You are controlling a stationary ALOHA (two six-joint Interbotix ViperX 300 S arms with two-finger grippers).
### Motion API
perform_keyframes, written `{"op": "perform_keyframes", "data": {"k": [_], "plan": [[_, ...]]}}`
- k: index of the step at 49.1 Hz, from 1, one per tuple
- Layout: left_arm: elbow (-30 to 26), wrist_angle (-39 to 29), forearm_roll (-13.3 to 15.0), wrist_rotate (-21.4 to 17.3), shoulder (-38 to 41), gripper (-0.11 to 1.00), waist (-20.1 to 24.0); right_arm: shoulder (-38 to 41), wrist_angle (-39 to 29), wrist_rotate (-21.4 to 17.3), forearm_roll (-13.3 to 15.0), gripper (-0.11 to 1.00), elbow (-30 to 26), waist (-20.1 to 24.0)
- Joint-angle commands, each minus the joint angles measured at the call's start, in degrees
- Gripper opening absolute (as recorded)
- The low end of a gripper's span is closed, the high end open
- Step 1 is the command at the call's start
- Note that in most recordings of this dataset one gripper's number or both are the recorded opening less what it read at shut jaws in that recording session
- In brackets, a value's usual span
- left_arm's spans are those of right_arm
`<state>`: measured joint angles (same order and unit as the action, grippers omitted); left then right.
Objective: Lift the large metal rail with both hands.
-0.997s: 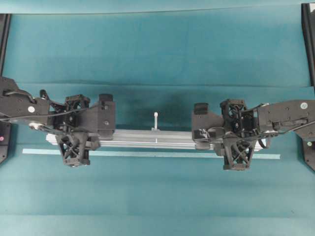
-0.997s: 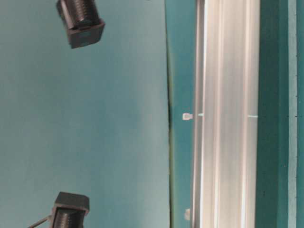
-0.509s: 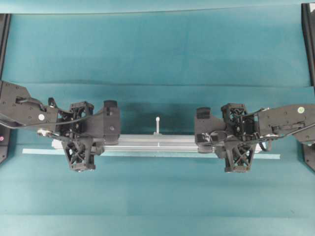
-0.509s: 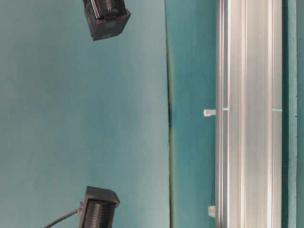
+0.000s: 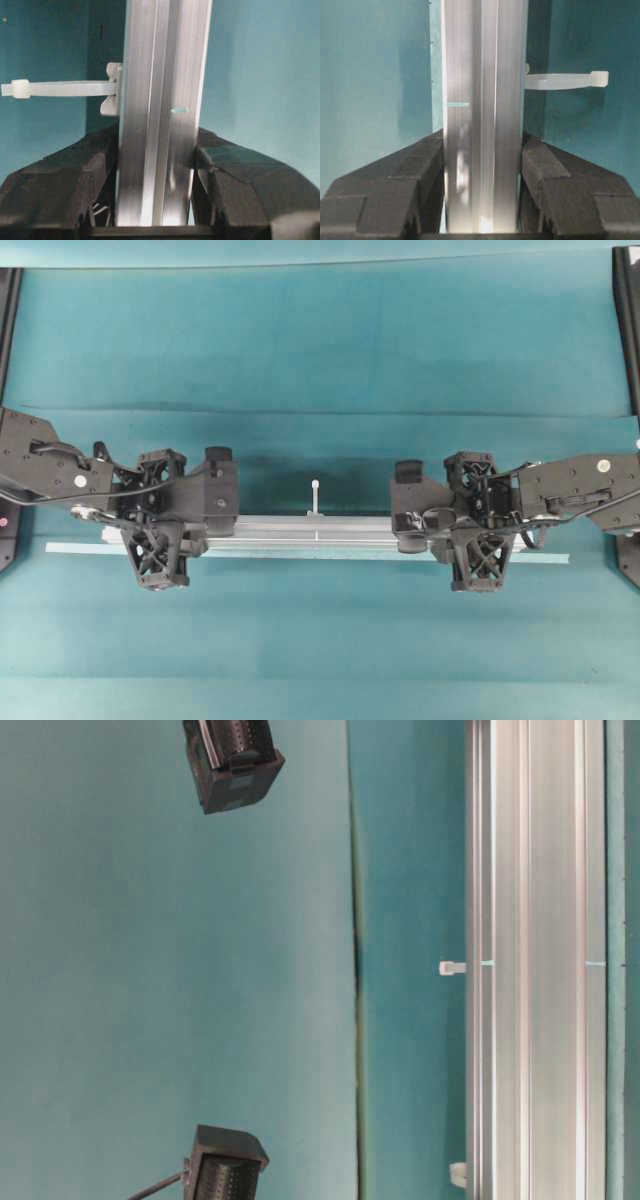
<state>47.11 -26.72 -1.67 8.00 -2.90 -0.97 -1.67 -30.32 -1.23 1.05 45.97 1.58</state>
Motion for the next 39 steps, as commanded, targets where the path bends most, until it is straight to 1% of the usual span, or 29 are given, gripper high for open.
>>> {"op": "perform_keyframes", "data": {"k": [1, 14, 26, 39], "plan": [[0.62, -0.35, 0.09, 0.18, -0.44, 0.36, 0.35, 0.53, -0.26, 0.53, -0.09, 0.39, 0.26, 0.44], [1.58, -0.26, 0.09, 0.26, -0.79, 0.36, 0.79, 1.14, 1.85, -0.09, -0.09, 0.39, 0.44, 0.35], [2.46, 3.78, 0.09, 0.26, -0.97, 0.36, 1.32, 1.23, 1.32, -0.26, -0.09, 0.39, 0.79, -0.18], [2.64, 5.71, 0.09, 0.26, -0.88, 0.36, 1.41, 1.14, 0.88, -0.44, -0.09, 0.39, 0.97, -0.35]]}}
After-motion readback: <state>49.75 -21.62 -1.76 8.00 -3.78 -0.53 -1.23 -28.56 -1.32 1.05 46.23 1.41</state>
